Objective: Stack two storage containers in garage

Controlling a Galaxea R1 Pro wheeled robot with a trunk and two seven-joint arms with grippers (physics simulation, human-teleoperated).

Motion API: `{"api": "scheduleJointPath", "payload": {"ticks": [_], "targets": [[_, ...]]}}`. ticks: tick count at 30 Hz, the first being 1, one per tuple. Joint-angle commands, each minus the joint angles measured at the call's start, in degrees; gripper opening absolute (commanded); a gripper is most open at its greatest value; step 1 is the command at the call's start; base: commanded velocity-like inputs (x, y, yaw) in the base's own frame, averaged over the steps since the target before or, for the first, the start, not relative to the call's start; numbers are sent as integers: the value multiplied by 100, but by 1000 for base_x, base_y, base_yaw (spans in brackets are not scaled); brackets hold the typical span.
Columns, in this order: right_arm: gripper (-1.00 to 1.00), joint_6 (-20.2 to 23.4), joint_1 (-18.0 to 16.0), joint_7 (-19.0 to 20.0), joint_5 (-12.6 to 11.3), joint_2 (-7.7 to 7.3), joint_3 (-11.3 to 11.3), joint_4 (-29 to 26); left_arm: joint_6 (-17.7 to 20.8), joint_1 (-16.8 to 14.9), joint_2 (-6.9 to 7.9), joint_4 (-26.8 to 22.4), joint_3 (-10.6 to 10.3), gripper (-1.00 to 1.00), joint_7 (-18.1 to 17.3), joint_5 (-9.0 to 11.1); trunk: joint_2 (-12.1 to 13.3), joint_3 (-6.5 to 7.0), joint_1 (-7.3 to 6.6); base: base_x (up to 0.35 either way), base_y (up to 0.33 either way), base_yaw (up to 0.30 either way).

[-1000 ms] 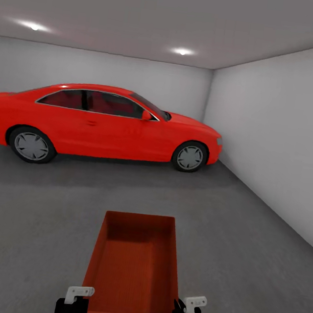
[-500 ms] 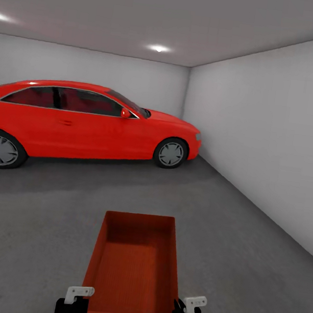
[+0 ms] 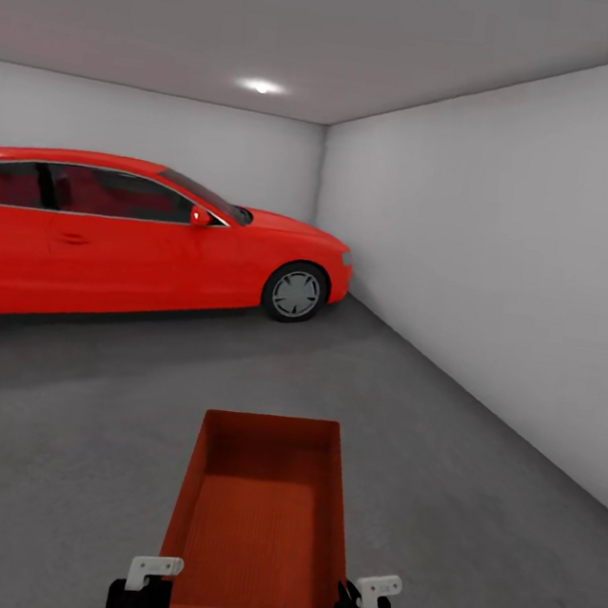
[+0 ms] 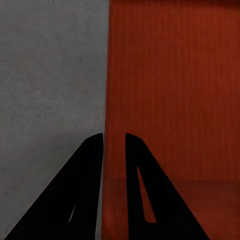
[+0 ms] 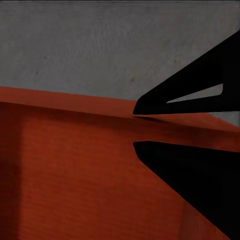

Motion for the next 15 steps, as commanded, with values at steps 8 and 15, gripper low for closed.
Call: {"api": "scheduleJointPath", "payload": {"ticks": [8,15], "targets": [[-100,-14,-2,28,-27,4,444,28,-9,-5,-147,-21,-137,-100,26,10,-12,-11,3,67,152,-280],[-100,-14,-2,28,-27,4,444,28,-11,-5,-145,-21,-137,-100,22,15,-12,-11,3,89,109,-280]]}}
